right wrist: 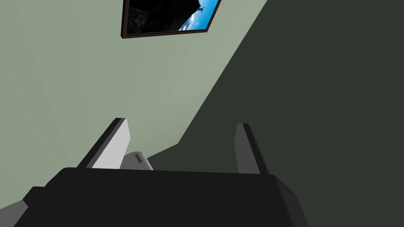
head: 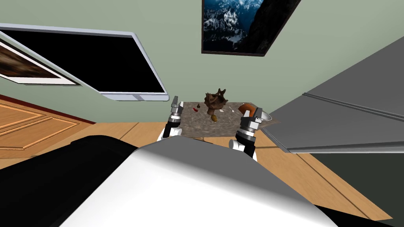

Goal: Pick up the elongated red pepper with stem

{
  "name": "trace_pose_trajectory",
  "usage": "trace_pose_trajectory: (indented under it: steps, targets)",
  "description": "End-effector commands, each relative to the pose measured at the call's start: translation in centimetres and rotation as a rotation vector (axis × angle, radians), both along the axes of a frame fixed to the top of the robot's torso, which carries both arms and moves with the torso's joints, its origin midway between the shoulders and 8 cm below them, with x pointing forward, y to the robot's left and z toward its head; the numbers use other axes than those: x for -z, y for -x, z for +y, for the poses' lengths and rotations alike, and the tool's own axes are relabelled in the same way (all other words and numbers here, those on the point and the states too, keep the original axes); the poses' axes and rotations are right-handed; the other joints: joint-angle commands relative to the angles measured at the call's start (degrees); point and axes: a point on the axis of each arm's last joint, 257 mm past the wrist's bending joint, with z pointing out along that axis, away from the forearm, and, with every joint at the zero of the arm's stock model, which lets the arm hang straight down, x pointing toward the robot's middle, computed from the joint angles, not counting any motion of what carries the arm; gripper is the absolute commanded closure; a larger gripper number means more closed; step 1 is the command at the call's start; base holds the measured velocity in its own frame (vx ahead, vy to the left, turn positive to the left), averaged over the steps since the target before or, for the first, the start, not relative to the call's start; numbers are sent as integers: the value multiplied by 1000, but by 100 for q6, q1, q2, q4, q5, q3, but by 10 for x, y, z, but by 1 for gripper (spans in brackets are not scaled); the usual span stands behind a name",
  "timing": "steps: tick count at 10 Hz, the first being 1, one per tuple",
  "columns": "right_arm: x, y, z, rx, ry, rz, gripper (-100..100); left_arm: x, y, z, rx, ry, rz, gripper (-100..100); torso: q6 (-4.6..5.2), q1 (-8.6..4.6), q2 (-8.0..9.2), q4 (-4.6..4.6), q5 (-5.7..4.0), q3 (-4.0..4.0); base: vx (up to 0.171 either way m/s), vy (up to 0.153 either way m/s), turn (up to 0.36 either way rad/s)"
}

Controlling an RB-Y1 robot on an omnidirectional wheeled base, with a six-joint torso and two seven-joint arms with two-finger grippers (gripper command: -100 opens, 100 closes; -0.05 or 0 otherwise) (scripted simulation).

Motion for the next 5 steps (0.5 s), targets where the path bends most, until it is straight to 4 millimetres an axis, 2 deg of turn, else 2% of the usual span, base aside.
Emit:
trace_pose_trajectory:
  steps: [1, 5]
  targets:
    - [0, 0, 0, 0, 0, 0, 0, 7, -14, -4, 19, -16, 36, -100, 0, 0, 0, 0, 0, 0, -60, 115, -87]
    - [0, 0, 0, 0, 0, 0, 0, 30, -52, -6, 56, -64, 140, -100, 0, 12, 7, 2, 3, 4, -84, 137, -121]
